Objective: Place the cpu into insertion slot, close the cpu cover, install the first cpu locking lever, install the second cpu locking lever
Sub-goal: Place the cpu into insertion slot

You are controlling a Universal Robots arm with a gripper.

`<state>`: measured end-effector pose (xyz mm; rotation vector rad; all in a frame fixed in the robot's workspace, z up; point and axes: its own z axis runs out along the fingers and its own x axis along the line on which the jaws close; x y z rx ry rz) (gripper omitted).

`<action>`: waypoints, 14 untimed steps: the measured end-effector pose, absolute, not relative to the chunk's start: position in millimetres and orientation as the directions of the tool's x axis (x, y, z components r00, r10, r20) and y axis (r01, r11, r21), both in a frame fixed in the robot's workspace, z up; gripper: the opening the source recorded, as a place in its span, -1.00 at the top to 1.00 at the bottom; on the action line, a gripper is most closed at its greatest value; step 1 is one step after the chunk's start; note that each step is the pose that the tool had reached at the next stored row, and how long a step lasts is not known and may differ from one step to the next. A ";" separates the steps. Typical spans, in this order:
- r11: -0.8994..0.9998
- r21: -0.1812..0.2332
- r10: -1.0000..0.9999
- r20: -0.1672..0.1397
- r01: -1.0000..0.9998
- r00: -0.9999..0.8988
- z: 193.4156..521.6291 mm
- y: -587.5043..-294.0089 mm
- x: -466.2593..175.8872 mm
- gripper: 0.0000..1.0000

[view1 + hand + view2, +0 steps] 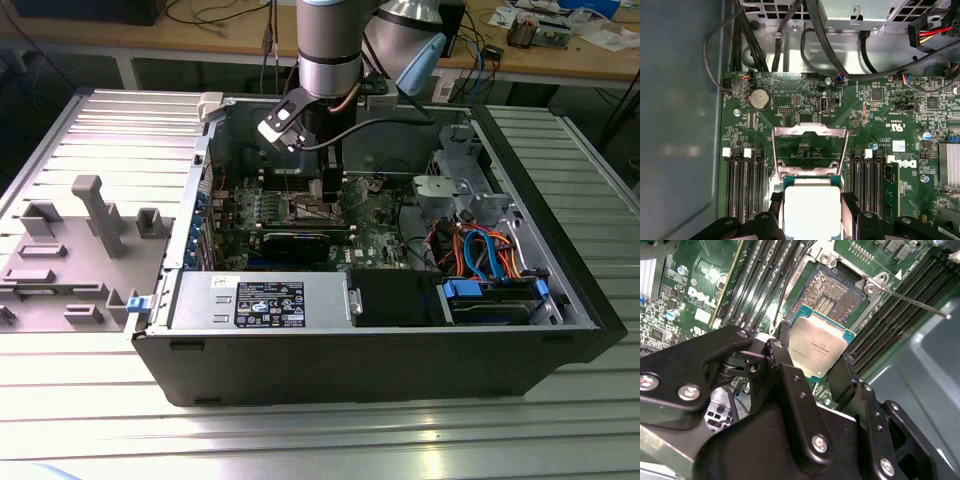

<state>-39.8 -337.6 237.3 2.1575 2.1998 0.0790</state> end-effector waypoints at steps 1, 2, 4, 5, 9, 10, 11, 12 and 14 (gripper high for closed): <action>0.018 0.078 1.000 -0.007 0.997 -0.018 235.4 -337.6 -40.4 -0.08; 0.017 0.078 1.000 -0.007 0.997 -0.017 227.6 -337.6 -46.6 -0.08; 0.016 0.078 1.000 -0.007 0.997 -0.016 225.1 -337.6 -48.9 -0.08; 0.016 0.078 1.000 -0.007 0.997 -0.016 225.1 -337.6 -49.0 -0.08; 0.016 0.078 1.000 -0.010 0.997 -0.015 222.9 -337.4 -49.2 -0.08; 0.016 0.078 1.000 -0.011 0.997 -0.015 221.6 -337.1 -49.1 -0.08; 0.016 0.077 1.000 -0.012 0.997 -0.015 219.9 -336.8 -49.1 -0.08; 0.016 0.076 1.000 -0.012 0.997 -0.015 218.8 -336.4 -49.1 -0.08; 0.010 0.076 1.000 -0.012 0.997 -0.009 217.2 -335.2 -49.5 -0.08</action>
